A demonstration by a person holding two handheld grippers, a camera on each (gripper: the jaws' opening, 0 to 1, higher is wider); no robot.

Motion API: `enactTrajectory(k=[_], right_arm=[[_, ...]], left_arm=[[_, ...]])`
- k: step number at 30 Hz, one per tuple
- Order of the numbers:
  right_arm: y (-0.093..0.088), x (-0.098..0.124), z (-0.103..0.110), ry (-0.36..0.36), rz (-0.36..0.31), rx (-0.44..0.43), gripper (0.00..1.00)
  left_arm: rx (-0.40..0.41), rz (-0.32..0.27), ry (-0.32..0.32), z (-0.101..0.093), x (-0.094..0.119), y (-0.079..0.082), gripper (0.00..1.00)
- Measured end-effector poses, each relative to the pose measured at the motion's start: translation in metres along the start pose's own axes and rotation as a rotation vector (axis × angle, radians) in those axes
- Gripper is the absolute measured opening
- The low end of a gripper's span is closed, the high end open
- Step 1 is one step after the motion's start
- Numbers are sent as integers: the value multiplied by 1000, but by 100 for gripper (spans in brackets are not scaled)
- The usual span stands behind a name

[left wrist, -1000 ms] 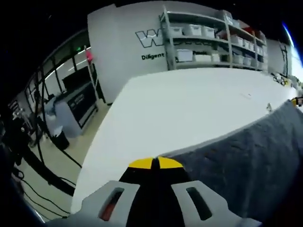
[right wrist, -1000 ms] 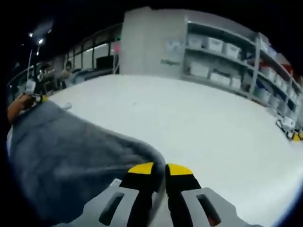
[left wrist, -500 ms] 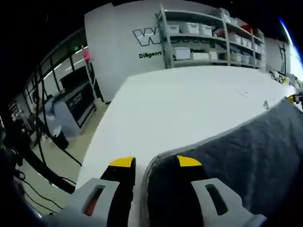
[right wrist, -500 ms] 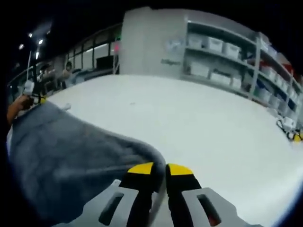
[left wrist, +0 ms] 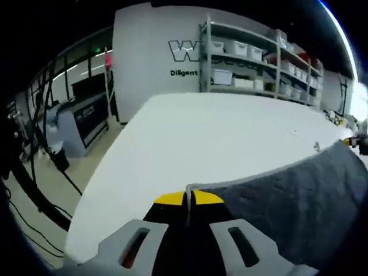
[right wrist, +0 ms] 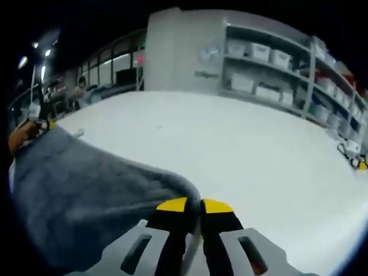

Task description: Open the folded towel by lifting each exposed corner and separating the folded layers until the towel lies flat within the target outline without major curled edges

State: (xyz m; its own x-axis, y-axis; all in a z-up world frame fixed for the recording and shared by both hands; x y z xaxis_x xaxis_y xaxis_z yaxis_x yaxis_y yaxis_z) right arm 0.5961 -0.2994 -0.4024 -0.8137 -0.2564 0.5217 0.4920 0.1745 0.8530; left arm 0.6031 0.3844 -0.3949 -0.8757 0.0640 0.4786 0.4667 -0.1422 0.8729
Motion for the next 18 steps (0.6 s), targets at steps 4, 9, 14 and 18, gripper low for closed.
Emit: enactTrajectory(k=[4,9,14,18], right_arm=[[3,-4,-4,-15,0,22,1],[7,-10,-9,-28,-9,31,1],[14,-21,-18,-59,-6,47,1],[20,-28,-28,-92,5,55,1]], left_arm=[[30,-1,-16,-4,1,0,2],[13,-3,-23,-9,0,0,2],[-47,3,-13,-2,-16,8,1],[-62,-9,-14,-15,-22,13,1]])
Point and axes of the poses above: the point that each gripper's makers call its tool centre point, and the gripper's own axes: x roughly backward along the fingers, z roughly to its left, y roughly out of its top, the point moved 3 cm from there along x, roughly backward along the fingers, and after that the axes turned 2 degrees about -x, right-handed, at the moved point
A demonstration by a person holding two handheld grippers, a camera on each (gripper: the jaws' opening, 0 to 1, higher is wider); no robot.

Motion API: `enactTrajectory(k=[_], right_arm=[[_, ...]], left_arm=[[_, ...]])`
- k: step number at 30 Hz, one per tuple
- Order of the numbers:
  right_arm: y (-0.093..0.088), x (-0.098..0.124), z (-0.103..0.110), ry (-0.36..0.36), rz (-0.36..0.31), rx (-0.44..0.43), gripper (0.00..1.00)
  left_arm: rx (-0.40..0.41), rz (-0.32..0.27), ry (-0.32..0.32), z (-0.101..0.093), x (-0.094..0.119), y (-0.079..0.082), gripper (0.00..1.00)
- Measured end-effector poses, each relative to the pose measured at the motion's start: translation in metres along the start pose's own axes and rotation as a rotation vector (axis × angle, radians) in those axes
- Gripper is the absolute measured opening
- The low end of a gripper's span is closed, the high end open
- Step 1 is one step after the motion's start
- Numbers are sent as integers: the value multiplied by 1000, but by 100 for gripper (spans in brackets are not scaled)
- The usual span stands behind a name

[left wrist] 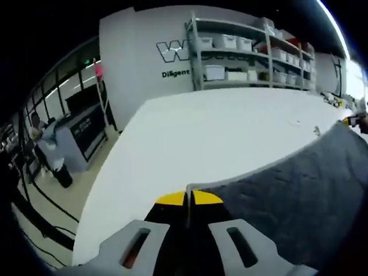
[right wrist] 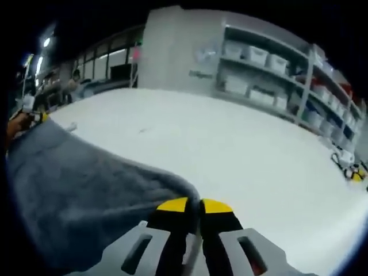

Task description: Open the folded towel by lifting each exposed corner and separating the folded layers until the towel lies flat within the target outline without major curled edges

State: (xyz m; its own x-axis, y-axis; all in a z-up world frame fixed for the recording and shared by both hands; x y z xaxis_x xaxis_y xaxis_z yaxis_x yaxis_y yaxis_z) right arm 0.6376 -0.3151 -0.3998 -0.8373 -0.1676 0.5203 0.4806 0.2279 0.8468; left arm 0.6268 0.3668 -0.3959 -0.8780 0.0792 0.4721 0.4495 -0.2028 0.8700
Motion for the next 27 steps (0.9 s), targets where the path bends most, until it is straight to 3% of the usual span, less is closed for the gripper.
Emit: enactTrajectory(k=[10,17,27], right_arm=[[7,-17,-28,-25,-8,-19,1],[14,-30,-38,-37,-13,-26,1],[16,-32,-44,-48,-17,-43,2]], left_arm=[[39,-32,-46,-15,-9,6,1],[27,-42,-52,-15,-17,10,1],[23,-51,-54,-8,-32,18,2]])
Point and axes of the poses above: the point that each gripper's makers call its tool centre point, and the gripper's own axes: x roughly backward along the fingers, z roughly to its left, y roughly out of its top, the point moved 3 cm from there along x, roughly backward along the fingers, and after that the axes turned 2 degrees about -x, right-handed, at the moved point
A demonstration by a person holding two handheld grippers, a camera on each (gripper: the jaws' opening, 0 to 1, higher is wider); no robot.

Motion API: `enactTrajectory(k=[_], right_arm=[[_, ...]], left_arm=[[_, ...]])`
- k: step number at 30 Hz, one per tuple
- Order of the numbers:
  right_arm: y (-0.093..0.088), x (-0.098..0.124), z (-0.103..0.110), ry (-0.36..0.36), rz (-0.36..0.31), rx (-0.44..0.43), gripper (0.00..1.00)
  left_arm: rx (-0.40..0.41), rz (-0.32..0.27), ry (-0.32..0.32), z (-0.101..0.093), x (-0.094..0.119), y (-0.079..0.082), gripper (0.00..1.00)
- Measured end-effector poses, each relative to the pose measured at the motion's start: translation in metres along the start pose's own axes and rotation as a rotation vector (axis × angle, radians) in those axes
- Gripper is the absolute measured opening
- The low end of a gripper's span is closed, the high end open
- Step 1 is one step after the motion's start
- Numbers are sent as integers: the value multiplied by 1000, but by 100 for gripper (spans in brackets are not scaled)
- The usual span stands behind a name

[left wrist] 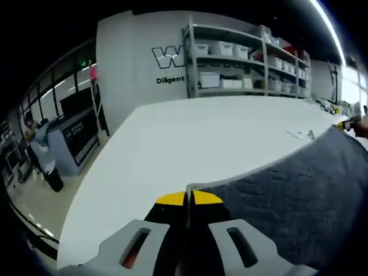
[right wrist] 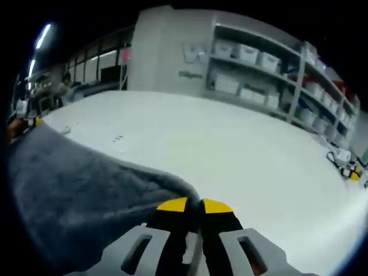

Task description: Open the folded towel by lifting each exposed corner and separating the folded layers until the towel lies flat within the target outline without major curled edges

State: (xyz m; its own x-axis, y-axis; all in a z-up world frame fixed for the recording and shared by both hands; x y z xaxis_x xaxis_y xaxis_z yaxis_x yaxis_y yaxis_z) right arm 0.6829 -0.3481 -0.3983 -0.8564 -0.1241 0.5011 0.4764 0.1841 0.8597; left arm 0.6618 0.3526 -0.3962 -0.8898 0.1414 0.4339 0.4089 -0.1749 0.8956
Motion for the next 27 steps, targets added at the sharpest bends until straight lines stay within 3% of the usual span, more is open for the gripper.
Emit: enactTrajectory(k=[7,12,16,19,23,25,27], right_arm=[[4,-3,-3,-20,1,47,5],[5,-5,-11,-25,1,-1,13],[7,-1,-21,-58,-18,16,42],[10,9,-27,-74,-41,14,54],[21,25,-30,-99,-90,4,74],[26,32,-27,-99,-95,-17,96],[27,35,-24,-94,-95,-15,100]], left_arm=[[103,14,-26,8,-2,0,6],[69,19,32,21,-4,-1,22],[63,29,74,30,0,2,36],[42,-7,102,38,6,13,47],[41,-109,147,57,4,43,77],[80,-146,167,60,8,54,99],[101,-126,177,62,13,60,100]])
Point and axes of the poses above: the point that each gripper's makers call its tool centre point, and the gripper's own axes: x roughly backward along the fingers, z roughly to its left, y roughly out of its top, the point moved 3 cm from there along x, roughly backward along the fingers, and after that the axes turned 2 degrees about -x, right-handed, at the moved point
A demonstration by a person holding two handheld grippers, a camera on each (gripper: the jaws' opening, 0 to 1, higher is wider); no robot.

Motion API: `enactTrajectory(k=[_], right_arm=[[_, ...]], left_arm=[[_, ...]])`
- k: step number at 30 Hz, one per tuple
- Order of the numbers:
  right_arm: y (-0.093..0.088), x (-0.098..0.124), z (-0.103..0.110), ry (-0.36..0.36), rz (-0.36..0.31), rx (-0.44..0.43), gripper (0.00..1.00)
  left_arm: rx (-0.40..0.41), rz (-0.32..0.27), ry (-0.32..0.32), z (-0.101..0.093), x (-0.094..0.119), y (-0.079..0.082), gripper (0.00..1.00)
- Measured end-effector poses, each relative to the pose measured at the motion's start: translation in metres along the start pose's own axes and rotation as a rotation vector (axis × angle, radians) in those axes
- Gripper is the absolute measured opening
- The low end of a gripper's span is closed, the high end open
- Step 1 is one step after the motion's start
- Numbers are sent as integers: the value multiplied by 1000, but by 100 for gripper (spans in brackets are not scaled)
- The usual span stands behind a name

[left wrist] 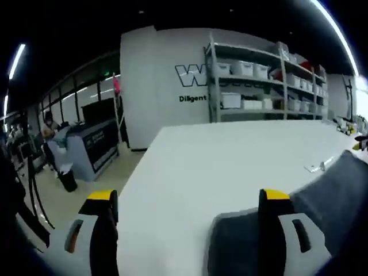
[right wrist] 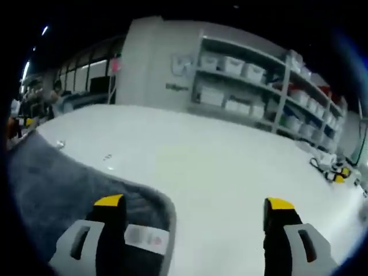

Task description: Open the folded towel by lifting each exposed corner and separating the folded layers until the towel lies flat within the target outline without major curled edges

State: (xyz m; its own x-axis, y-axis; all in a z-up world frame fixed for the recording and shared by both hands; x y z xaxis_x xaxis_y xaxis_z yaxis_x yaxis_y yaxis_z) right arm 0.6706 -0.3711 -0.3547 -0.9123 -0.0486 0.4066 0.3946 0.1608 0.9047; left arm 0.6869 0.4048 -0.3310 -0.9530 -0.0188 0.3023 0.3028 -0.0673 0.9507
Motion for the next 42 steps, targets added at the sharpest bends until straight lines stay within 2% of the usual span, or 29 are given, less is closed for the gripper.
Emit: enactTrajectory(k=[1,2,3,5,8,10,12,14,19,20,22,25,28,30,32,34,38,42], right_arm=[[3,8,3,10,-7,50,100],[5,15,4,-4,-11,65,100],[8,20,5,0,-21,67,100],[17,31,8,9,-54,61,100],[30,49,13,20,-98,51,100],[37,61,15,17,-122,45,100],[43,74,18,19,-144,46,100],[50,95,23,24,-176,33,100],[45,128,31,27,-184,54,100],[43,132,32,29,-182,55,100],[37,147,36,43,-176,43,100],[35,165,41,59,-204,26,100],[33,186,47,69,-240,8,100],[31,200,50,76,-262,-2,100],[28,213,53,75,-272,-9,100],[31,208,50,74,-267,9,100],[23,236,61,86,-272,16,100],[15,260,71,95,-292,23,100]], left_arm=[[-11,-3,1,0,2,3,100],[-14,-35,23,2,5,12,100],[-17,-36,17,0,7,13,100],[-23,-98,-20,-8,18,30,100],[-28,-122,-24,-10,36,44,100],[-33,-127,-36,-13,43,48,100],[-59,-126,-61,-23,62,51,100],[-87,-125,-80,-30,75,53,100],[-120,-147,-95,-38,102,57,100],[-122,-161,-104,-40,118,59,100],[-120,-167,-119,-44,135,56,100],[-122,-157,-137,-50,152,50,100],[-122,-175,-162,-56,171,50,100],[-119,-153,-206,-65,180,46,100],[-121,-153,-217,-69,189,45,100],[-127,-160,-224,-72,197,45,100],[-149,-160,-255,-83,222,40,100],[-142,-184,-292,-94,248,39,100]])
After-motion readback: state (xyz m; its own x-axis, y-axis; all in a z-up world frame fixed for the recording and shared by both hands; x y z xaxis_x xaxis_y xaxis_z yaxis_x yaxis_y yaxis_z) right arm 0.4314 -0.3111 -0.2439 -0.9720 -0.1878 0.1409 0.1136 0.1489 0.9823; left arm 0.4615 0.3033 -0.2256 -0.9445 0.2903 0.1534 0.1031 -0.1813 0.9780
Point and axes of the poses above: the point that each gripper's makers call its tool centre point, and the gripper's own axes: x roughly backward along the fingers, z roughly to its left, y roughly out of its top, the point moved 3 cm from there along x, roughly backward along the fingers, and after that the axes turned 2 degrees about -x, right-handed, at the moved point
